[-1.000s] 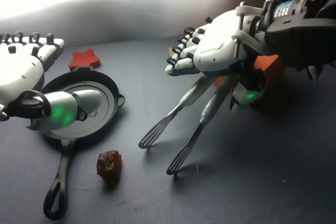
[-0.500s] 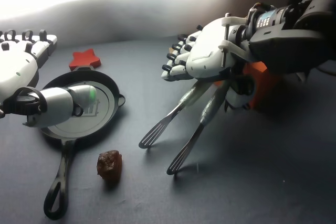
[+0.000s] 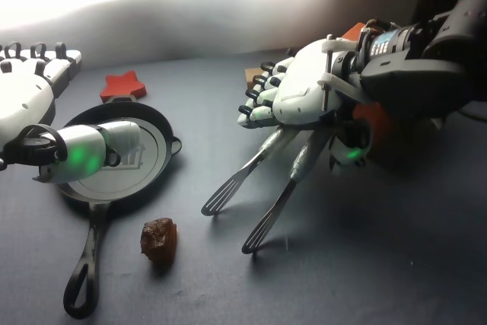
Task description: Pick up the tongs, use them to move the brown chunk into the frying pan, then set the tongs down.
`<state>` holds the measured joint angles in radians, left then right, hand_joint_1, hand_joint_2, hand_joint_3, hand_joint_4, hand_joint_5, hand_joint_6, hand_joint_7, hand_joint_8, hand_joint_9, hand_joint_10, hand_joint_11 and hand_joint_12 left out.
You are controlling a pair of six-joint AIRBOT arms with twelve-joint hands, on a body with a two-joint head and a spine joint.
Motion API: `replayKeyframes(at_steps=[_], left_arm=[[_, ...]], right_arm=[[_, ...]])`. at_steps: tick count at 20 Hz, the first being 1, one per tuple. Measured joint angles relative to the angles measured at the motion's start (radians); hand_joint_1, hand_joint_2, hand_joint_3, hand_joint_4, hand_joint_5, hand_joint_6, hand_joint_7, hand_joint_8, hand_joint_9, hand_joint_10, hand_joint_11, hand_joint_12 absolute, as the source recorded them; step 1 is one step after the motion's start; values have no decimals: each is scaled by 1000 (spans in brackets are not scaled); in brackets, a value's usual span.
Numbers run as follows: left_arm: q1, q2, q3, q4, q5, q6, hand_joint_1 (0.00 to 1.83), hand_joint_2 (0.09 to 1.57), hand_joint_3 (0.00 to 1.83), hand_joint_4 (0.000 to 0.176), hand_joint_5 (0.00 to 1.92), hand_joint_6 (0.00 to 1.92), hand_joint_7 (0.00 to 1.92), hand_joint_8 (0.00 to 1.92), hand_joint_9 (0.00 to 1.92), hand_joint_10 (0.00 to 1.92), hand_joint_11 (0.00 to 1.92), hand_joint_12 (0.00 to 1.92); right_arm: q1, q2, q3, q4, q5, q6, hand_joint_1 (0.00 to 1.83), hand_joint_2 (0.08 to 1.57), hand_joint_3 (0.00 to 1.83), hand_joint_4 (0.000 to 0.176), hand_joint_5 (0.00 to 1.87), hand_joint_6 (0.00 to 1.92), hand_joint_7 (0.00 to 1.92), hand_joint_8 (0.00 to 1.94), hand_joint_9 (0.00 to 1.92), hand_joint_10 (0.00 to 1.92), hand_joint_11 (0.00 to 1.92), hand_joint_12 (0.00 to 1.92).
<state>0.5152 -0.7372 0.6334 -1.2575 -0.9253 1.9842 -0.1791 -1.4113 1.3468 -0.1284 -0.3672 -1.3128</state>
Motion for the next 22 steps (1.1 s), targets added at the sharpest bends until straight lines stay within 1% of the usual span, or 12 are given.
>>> replayKeyframes(at_steps=[4, 5, 6, 7, 8, 9, 10, 11, 13, 15, 17, 22], left_arm=[[0, 0, 0, -1, -12, -6, 0, 1159, 3, 0, 4, 1, 36, 5, 16, 4, 0, 0], [0, 0, 0, 0, -13, -11, 0, 1157, 2, 0, 21, 7, 50, 8, 27, 7, 13, 7], [0, 0, 0, -1, -14, -11, 0, 1158, 2, 0, 20, 6, 45, 5, 24, 6, 13, 7], [0, 0, 0, -1, -15, -11, 0, 1158, 2, 0, 20, 6, 45, 5, 24, 6, 13, 7], [0, 0, 0, 0, -15, -11, 0, 1159, 3, 0, 27, 9, 53, 8, 34, 9, 26, 14], [0, 0, 0, -1, -16, -11, 0, 1159, 3, 0, 20, 5, 49, 5, 28, 6, 18, 11], [0, 0, 0, -1, -20, -11, 0, 1159, 2, 0, 17, 4, 50, 5, 29, 6, 15, 10], [0, 0, -1, -1, -28, -11, 0, 1159, 2, 0, 22, 5, 56, 6, 34, 7, 17, 13], [0, 0, -5, -3, -40, -11, 0, 1159, 2, 0, 16, 2, 49, 2, 28, 4, 10, 11], [0, 0, -5, -4, -41, -11, 0, 1161, 3, 0, 21, 4, 50, 2, 27, 3, 6, 10], [1, 0, -5, -4, -46, -11, 0, 1166, 4, 0, 32, 8, 55, 6, 30, 5, 9, 13], [1, 0, -5, -8, -56, -12, 0, 1167, 3, 0, 31, 5, 63, 6, 37, 6, 14, 20]], right_arm=[[-3, -4, 4, 0, 5, 0, 1065, 939, 12, 0, 0, 0, 8, 3, 0, 0, 0, 0], [-3, -4, 4, 0, 5, 0, 891, 982, 16, 0, 107, 7, 137, 1, 109, 9, 0, 304], [-3, -4, 4, 0, 6, 0, 817, 998, 19, 0, 165, 19, 205, 11, 169, 22, 0, 516], [-3, -4, 4, 0, 8, 0, 817, 998, 19, 0, 165, 19, 205, 11, 169, 22, 0, 516], [-3, -4, 4, 0, 8, 0, 742, 999, 14, 0, 279, 29, 329, 17, 280, 33, 0, 791], [-3, -4, 4, 0, 10, 0, 730, 996, 9, 0, 392, 33, 448, 16, 401, 38, 0, 1036], [-3, -6, 4, -1, 10, -2, 735, 1008, 12, 0, 446, 36, 510, 20, 467, 43, 0, 1159], [-3, -6, 4, 0, 8, -8, 858, 1113, 37, 0, 572, 31, 639, 9, 601, 37, 50, 1280], [-3, -6, 4, 1, 4, -23, 918, 1166, 39, 0, 654, 35, 701, 10, 677, 39, 126, 1307], [-2, -6, 4, 1, 3, -24, 974, 1161, 27, 0, 682, 36, 726, 12, 704, 41, 165, 1295], [-2, -6, 4, 0, 2, -25, 1041, 1191, 23, 0, 780, 54, 847, 37, 819, 72, 257, 1318], [26, 2, -12, -2, -10, -27, 1085, 1194, 10, 0, 881, 72, 918, 33, 863, 80, 308, 1358]])
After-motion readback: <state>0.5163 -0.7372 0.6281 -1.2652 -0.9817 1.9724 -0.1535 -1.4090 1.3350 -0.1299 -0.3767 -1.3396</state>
